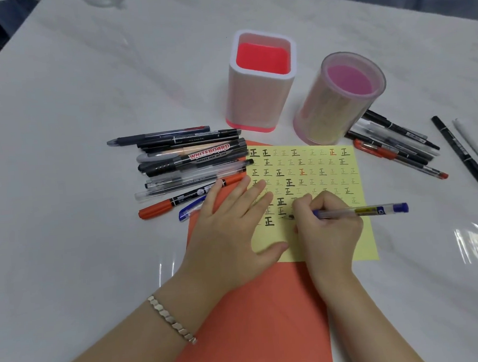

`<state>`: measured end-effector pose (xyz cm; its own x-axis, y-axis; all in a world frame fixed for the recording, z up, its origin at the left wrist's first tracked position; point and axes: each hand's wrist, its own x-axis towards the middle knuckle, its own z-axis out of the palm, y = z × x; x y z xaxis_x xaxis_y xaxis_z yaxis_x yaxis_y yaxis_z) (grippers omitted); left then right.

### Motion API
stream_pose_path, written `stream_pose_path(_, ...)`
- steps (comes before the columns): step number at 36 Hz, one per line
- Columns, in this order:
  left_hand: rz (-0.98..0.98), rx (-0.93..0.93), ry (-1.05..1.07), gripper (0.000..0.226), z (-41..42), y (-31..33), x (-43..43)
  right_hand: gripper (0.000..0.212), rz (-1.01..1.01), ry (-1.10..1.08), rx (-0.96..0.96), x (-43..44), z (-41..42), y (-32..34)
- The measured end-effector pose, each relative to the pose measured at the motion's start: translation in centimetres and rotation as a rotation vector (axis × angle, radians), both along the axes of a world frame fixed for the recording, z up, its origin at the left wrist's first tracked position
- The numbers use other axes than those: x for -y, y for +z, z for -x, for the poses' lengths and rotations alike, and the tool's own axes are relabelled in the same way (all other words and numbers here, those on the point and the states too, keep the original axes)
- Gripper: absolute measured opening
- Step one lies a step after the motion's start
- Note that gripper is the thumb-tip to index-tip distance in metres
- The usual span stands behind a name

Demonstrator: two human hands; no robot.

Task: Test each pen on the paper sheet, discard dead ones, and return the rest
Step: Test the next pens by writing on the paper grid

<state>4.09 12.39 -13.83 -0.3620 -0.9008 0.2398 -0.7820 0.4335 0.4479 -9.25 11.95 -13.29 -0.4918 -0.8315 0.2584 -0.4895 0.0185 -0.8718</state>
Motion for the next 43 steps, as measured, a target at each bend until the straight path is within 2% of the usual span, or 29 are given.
stream_pose_path(12,-0.007,0.009,-0.005,0.070,-0.01,0.01,0.06,0.039,-0.026,0.025,0.019,-0.01,0.05,0.28)
stream_pose_path(20,-0.006,0.009,0.000,0.070,0.02,-0.08,0.06,0.030,-0.049,0.010,0.037,0.02,0.11,0.29)
stream_pose_path(27,-0.001,0.009,0.001,0.070,0.02,-0.15,0.08,0.034,-0.019,0.030,-0.006,0.00,0.10,0.17)
stream_pose_path(43,-0.009,0.013,-0.001,0.071,0.01,-0.03,0.06,0.033,-0.031,0.030,0.036,0.01,0.00,0.30)
